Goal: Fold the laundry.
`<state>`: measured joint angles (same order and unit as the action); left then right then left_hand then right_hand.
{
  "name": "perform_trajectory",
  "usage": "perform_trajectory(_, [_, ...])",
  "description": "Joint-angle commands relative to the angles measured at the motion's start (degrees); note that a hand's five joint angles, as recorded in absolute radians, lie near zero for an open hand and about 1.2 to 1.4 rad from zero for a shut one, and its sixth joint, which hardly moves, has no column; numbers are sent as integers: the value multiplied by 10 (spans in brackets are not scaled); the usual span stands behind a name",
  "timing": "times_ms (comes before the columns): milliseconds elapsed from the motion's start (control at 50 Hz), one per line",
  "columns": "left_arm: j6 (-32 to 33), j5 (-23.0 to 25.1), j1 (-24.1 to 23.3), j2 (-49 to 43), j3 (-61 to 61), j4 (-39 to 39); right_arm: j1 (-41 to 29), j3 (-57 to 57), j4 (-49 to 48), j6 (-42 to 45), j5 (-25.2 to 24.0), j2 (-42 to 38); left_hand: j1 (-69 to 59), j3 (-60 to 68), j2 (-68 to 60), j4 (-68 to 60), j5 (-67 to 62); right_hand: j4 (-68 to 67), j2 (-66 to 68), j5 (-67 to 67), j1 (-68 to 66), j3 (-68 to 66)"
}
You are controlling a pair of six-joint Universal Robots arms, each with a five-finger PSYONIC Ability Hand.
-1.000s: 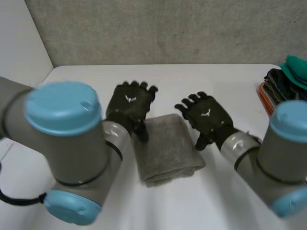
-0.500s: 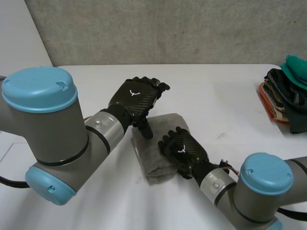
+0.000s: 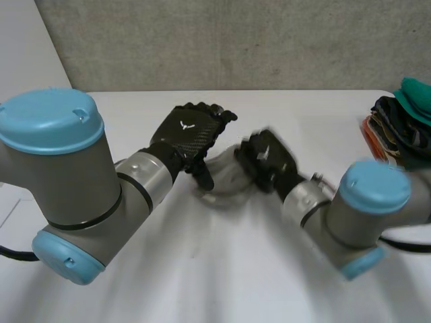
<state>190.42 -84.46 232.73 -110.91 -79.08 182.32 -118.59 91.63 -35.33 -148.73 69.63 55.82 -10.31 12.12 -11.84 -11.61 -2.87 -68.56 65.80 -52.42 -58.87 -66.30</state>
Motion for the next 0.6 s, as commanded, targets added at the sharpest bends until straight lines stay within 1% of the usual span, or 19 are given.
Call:
perform_trajectory(20, [1, 0, -2, 20, 26, 1, 72, -103, 28, -72, -1, 93, -14, -4, 1, -1, 11, -114, 142, -176, -211, -137])
perform_trajectory(120, [0, 2, -3, 42, 30, 2, 150, -182, 17, -156, -3, 110, -16, -2, -1, -3, 10, -114, 142, -176, -211, -137])
perform_trajectory(140, [0, 2, -3, 44, 29, 2, 178, -204, 4, -184, -3, 111, -16, -2, -1, -3, 10, -114, 142, -176, -211, -137])
perform_trajectory(200, [0, 2, -8, 49, 24, 1, 225, -232, -25, -225, -2, 112, -16, -2, -1, -3, 10, -114, 142, -176, -211, -137])
perform_trajectory(220, [0, 2, -10, 50, 23, 1, 259, -241, -49, -253, 0, 111, -16, -2, -1, -3, 10, -114, 142, -176, -211, -137])
perform_trajectory(240, [0, 2, -13, 50, 21, 1, 276, -247, -61, -266, 1, 109, -16, -2, -1, -3, 10, -114, 142, -176, -211, -137])
perform_trajectory(280, [0, 2, -23, 50, 17, 1, 309, -256, -83, -290, 5, 102, -16, -2, -1, -3, 10, -114, 142, -176, -211, -137])
perform_trajectory(300, [0, 2, -25, 50, 17, 1, 342, -262, -99, -310, -2, 90, -16, -2, -1, -3, 10, -114, 142, -176, -211, -137])
perform_trajectory(360, [0, 2, -31, 50, 11, 2, 387, -269, -122, -336, -11, 52, -16, -2, -1, -3, 10, -114, 142, -176, -211, -137])
perform_trajectory(380, [0, 2, -31, 50, 11, 2, 411, -276, -136, -354, -22, 25, -16, -2, -1, -3, 10, -114, 142, -176, -211, -137])
perform_trajectory(420, [0, 2, -32, 49, 7, 2, 432, -283, -149, -373, -38, -3, -16, -2, -1, -3, 10, -114, 142, -176, -211, -137])
perform_trajectory(440, [0, 2, -32, 48, 6, 2, 449, -289, -159, -391, -62, -31, -16, -2, -1, -3, 10, -114, 142, -176, -211, -137])
perform_trajectory(500, [0, 3, -32, 47, -3, 3, 470, -293, -177, -401, -111, -73, -16, -2, -1, -3, 10, -114, 142, -176, -211, -137])
perform_trajectory(520, [0, 3, -32, 47, -6, 3, 483, -296, -183, -405, -142, -99, -16, -2, -1, -3, 10, -114, 142, -176, -211, -137])
perform_trajectory(560, [0, 3, -32, 46, -13, 4, 499, -295, -182, -406, -175, -123, -16, -2, -1, -3, 10, -114, 142, -176, -211, -137])
perform_trajectory(600, [0, 3, -32, 45, -16, 4, 514, -288, -177, -405, -219, -148, -16, -2, -1, -3, 10, -114, 142, -176, -211, -137])
